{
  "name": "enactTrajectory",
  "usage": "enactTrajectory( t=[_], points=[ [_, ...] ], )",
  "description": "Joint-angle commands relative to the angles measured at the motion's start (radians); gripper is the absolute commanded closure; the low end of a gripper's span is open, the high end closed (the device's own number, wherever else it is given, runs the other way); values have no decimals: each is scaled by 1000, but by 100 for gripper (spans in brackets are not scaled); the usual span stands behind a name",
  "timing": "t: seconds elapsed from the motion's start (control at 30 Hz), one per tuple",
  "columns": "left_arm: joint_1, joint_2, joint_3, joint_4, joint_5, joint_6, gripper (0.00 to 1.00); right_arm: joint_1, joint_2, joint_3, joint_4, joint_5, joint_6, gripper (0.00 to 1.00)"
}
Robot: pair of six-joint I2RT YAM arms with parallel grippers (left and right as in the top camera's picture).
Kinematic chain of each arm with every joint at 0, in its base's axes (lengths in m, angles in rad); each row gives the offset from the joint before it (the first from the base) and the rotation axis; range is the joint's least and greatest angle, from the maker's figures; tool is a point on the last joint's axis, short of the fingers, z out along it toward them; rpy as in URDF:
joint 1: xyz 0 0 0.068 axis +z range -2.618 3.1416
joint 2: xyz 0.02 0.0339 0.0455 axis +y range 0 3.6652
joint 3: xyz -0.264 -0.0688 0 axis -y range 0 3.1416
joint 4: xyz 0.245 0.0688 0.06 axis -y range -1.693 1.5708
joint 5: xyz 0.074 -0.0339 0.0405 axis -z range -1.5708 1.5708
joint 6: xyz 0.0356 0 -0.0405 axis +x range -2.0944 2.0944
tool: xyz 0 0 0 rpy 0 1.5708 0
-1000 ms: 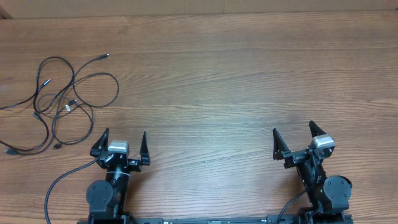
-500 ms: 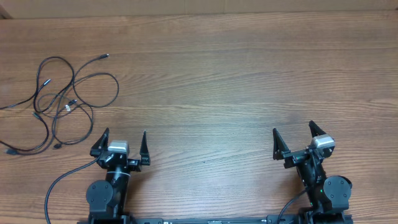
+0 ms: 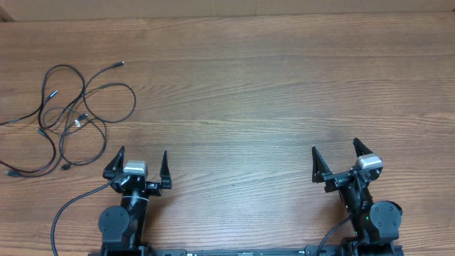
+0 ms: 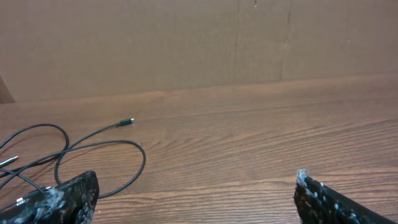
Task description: Untangle cables
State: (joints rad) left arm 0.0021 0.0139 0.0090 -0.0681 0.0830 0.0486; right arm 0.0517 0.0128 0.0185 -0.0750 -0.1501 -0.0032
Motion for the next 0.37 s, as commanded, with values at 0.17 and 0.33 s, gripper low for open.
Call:
enactTrajectory(
  t=[0.17,0.33],
  points=[
    [5,-10,-4,-2,15,11,0,-8,-10,-11,5,-1,2,0],
    [5,-10,-4,-2,15,11,0,-8,-10,-11,5,-2,2,0]
  ],
)
